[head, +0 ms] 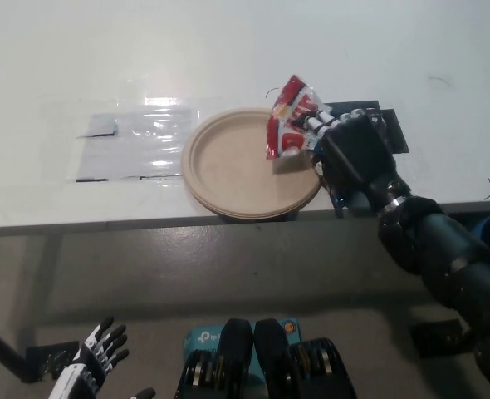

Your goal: The robot picks up a small bag of sunflower seeds on the right hand side and take it to the empty plate on the left hand side then pours some sunflower seeds on to the plate.

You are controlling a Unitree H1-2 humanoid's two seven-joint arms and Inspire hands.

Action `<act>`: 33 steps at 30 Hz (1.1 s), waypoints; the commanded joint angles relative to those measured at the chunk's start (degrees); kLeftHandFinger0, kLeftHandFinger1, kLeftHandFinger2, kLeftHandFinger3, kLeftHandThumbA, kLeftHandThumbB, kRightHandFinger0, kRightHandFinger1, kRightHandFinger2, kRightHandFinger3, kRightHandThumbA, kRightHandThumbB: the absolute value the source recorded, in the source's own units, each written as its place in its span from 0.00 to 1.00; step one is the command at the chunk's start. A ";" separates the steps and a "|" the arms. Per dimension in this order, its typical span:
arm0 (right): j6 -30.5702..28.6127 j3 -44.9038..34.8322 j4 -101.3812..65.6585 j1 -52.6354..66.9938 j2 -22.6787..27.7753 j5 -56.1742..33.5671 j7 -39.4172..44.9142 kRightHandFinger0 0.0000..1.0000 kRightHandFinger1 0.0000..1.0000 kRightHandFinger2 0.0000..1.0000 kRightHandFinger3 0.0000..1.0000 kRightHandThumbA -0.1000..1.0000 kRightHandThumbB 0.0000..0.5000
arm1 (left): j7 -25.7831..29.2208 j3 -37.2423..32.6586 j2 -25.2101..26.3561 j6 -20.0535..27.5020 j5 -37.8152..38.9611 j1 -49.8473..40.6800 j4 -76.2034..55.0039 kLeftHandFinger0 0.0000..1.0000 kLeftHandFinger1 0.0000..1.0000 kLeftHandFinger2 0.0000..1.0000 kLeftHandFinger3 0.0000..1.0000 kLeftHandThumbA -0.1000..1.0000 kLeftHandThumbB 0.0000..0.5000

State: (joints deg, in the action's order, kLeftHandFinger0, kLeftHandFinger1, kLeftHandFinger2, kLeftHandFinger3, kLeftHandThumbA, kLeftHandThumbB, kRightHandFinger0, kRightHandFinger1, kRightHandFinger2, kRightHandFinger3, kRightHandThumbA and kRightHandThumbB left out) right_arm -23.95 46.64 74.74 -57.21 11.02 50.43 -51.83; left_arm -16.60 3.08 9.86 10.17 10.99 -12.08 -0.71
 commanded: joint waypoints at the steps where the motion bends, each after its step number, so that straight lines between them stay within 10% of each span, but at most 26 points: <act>1: 1.61 2.93 -1.59 -5.50 2.13 5.29 -4.03 0.00 0.00 0.65 0.53 0.00 0.47 | 0.28 0.11 0.25 0.98 0.70 -0.38 -1.92 1.00 1.00 1.00 1.00 1.00 0.57; 10: 0.97 6.96 -3.46 -5.61 5.83 9.03 -6.58 0.00 0.00 0.25 0.11 0.00 0.60 | 0.17 -0.11 0.36 0.18 0.76 -0.08 -2.24 1.00 1.00 1.00 1.00 1.00 0.58; 15: 2.48 8.90 -5.69 -6.46 7.95 12.37 -7.98 0.00 0.00 0.11 0.13 0.00 0.60 | 0.17 -0.17 0.59 0.44 0.28 0.57 -1.92 1.00 1.00 1.00 1.00 1.00 0.58; 19: 3.07 9.40 -6.96 -7.08 9.13 13.74 -7.84 0.00 0.00 0.20 0.03 0.00 0.47 | -0.10 -0.26 0.89 -0.01 0.37 0.79 -2.07 1.00 1.00 1.00 1.00 1.00 0.60; 24: 3.76 10.25 -8.66 -8.08 10.37 16.37 -7.43 0.00 0.00 0.49 0.07 0.00 0.56 | -0.25 -0.28 0.86 -0.27 0.75 0.72 -2.38 1.00 1.00 1.00 1.00 1.00 0.61; 27: 1.82 9.05 -8.79 -9.08 10.44 15.03 -5.57 0.00 0.05 0.51 0.00 0.00 0.44 | 0.04 -0.33 0.81 -0.21 0.10 0.69 -2.41 1.00 1.00 1.00 1.00 1.00 0.58; 33: 4.36 6.82 -7.93 -13.03 8.93 14.67 -4.86 0.00 0.00 0.44 0.13 0.00 0.57 | -0.58 -0.44 1.47 -0.55 0.38 0.62 -2.32 1.00 1.00 1.00 1.00 1.00 0.61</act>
State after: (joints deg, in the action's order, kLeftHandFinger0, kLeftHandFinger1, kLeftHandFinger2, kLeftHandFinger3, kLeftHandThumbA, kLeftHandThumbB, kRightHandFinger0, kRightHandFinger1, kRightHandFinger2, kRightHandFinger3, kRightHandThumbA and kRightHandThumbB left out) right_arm -22.01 54.93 67.63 -63.44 19.94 64.73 -56.30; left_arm -16.66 2.87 9.92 9.77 10.94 -11.18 -1.33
